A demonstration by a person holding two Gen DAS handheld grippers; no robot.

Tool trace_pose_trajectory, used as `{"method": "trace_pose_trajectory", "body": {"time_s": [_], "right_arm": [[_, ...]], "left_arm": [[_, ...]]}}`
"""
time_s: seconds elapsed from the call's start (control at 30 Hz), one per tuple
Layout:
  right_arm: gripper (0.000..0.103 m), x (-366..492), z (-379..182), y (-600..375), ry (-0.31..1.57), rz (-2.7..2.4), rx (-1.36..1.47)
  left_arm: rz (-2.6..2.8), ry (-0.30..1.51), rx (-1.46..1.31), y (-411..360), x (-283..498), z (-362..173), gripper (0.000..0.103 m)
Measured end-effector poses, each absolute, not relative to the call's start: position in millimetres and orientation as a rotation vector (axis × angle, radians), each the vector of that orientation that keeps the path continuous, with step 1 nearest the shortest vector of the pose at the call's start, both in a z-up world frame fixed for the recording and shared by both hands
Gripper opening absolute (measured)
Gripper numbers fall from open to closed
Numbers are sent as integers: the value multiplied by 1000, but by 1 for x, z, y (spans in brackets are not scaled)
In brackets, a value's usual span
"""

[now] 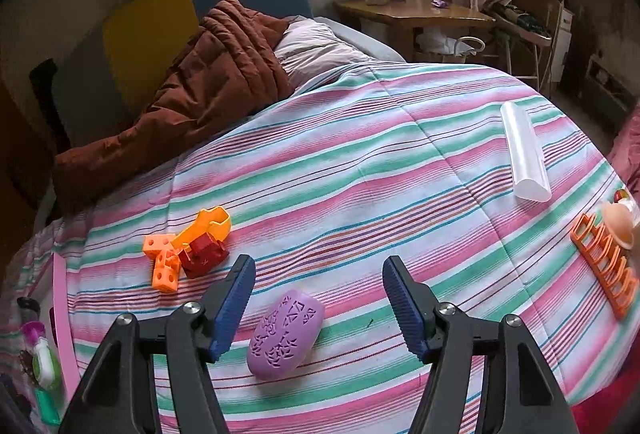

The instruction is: Organize rigid objects

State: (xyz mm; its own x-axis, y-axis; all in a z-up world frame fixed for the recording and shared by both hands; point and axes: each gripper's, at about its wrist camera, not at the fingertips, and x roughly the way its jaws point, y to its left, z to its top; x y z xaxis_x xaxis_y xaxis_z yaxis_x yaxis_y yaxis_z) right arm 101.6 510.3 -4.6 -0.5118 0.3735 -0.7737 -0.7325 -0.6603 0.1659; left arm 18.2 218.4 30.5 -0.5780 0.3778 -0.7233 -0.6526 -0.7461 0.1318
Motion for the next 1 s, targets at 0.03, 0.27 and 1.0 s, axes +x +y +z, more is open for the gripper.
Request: {"method": "trace_pose_trajectory", "body": {"time_s": [0.03,0.27,1.0], "right_arm": [[67,102,-4,511,645,2181,-956],[67,104,-5,516,692,2165,-952],[68,113,-3,526,799,2158,-903]], "left_arm": [[2299,524,-931,220,18,30,41],[2262,549,-945,241,15,21,41],[2149,485,-1093,292,-20,-6,41]]}}
